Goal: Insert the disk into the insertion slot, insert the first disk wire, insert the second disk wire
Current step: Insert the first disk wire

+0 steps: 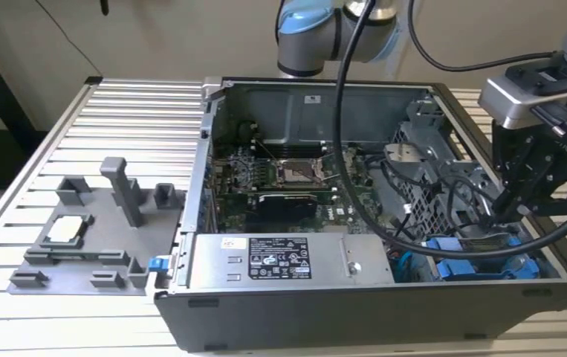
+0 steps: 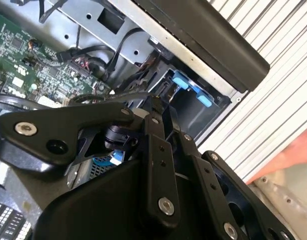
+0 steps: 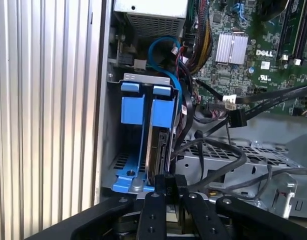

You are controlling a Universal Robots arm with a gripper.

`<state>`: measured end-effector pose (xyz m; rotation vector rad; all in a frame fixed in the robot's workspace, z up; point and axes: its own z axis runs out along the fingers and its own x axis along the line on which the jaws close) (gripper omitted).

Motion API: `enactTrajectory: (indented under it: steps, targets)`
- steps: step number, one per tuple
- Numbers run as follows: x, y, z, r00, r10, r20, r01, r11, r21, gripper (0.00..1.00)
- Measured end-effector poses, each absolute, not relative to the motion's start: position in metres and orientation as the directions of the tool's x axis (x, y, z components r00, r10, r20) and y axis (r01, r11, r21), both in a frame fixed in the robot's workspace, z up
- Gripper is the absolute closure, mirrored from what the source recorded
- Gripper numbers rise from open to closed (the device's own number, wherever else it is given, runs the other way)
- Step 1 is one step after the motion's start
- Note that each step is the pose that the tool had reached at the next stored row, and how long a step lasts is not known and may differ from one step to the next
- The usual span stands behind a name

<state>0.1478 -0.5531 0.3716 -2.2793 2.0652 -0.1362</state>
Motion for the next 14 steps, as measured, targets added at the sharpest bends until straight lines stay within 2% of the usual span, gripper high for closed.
enactTrajectory:
  steps: [8, 14]
  targets:
    - [0.153, -0.553, 0.366, 0.079, -0.997, 0.025, -0.994, -0.081, -0.077, 0.81]
    - [0.164, -0.553, 0.364, 0.081, -0.996, 0.023, -0.997, -0.081, -0.011, 0.81]
